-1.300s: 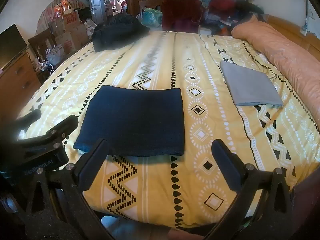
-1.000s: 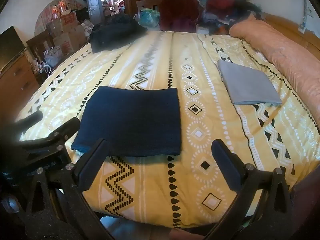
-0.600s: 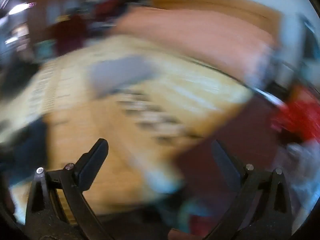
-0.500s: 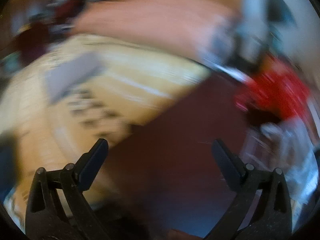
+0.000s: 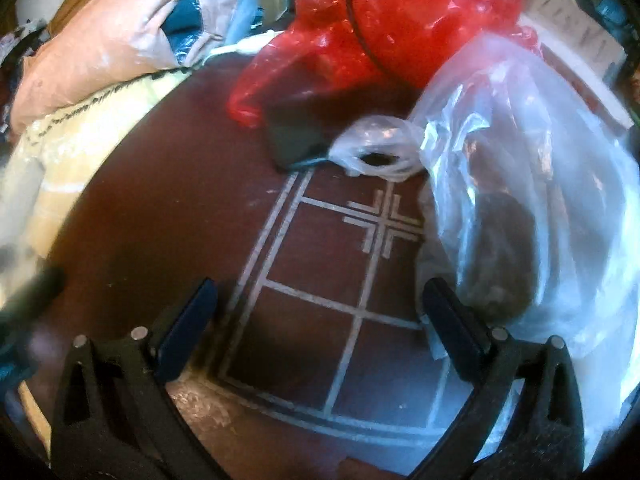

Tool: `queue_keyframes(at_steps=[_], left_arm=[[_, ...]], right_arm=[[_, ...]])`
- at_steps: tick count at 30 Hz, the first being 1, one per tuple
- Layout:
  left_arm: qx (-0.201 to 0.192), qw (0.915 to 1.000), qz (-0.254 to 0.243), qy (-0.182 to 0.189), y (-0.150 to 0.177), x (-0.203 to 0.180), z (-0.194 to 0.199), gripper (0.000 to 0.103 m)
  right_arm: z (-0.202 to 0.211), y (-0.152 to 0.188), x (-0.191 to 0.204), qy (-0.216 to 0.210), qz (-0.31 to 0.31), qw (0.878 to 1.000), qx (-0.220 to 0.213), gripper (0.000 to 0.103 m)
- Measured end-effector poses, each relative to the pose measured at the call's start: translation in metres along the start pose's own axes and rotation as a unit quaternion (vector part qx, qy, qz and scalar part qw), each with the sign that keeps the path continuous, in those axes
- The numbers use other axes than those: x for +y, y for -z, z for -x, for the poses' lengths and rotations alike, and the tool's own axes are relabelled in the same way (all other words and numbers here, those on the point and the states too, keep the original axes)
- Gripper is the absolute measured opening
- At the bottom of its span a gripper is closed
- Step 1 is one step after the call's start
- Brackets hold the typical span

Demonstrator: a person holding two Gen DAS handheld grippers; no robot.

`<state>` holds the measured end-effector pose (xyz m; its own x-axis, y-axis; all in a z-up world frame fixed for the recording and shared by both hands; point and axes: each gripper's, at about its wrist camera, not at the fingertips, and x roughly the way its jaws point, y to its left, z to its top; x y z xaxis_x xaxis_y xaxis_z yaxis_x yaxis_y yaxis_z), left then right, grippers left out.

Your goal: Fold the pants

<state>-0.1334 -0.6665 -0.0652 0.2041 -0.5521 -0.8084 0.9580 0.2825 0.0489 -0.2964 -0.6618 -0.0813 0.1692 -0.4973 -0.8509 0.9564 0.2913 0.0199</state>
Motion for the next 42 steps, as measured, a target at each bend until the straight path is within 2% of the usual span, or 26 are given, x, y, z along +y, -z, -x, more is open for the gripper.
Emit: queue_keyframes(at_steps=[4,6,8,10,14,18,20,42], left_arm=[[0.014,0.9998,-0.011,-0.006,-0.013,-0.010,-0.029,0.103],[0.000,0.9998,-0.010,0.018,-0.017,-0.012,-0.042,0.103],[0.007,0.9991,0.005,0.042,-0.025,-0.010,-0.052,0.103],[0.007,0.9993,0.009,0.037,-0.036,-0.013,-0.059,0.103],[0.007,0.9993,0.007,0.036,-0.060,-0.033,-0.075,0.103],[0.008,0.9985,-0.017,0.052,-0.072,-0.064,-0.084,0.103],[0.007,0.9971,-0.039,0.066,-0.072,-0.076,-0.082,0.103],[0.010,0.9971,-0.035,0.067,-0.072,-0.076,-0.081,0.103]], right_arm=[[-0.001,-0.001,-0.003,0.002,0.002,1.000,-0.005,0.103],[-0.001,0.001,0.000,0.004,0.003,1.000,-0.013,0.103],[-0.005,0.003,-0.002,0.003,0.002,1.000,-0.021,0.103],[-0.020,-0.005,-0.004,-0.001,-0.004,1.000,-0.023,0.103],[-0.027,-0.009,-0.002,0.004,-0.011,1.000,-0.022,0.103],[-0.029,-0.010,-0.002,0.006,-0.013,1.000,-0.022,0.103],[-0.029,-0.010,0.000,0.007,-0.013,1.000,-0.022,0.103],[-0.030,-0.010,-0.001,0.009,-0.014,1.000,-0.021,0.103]])
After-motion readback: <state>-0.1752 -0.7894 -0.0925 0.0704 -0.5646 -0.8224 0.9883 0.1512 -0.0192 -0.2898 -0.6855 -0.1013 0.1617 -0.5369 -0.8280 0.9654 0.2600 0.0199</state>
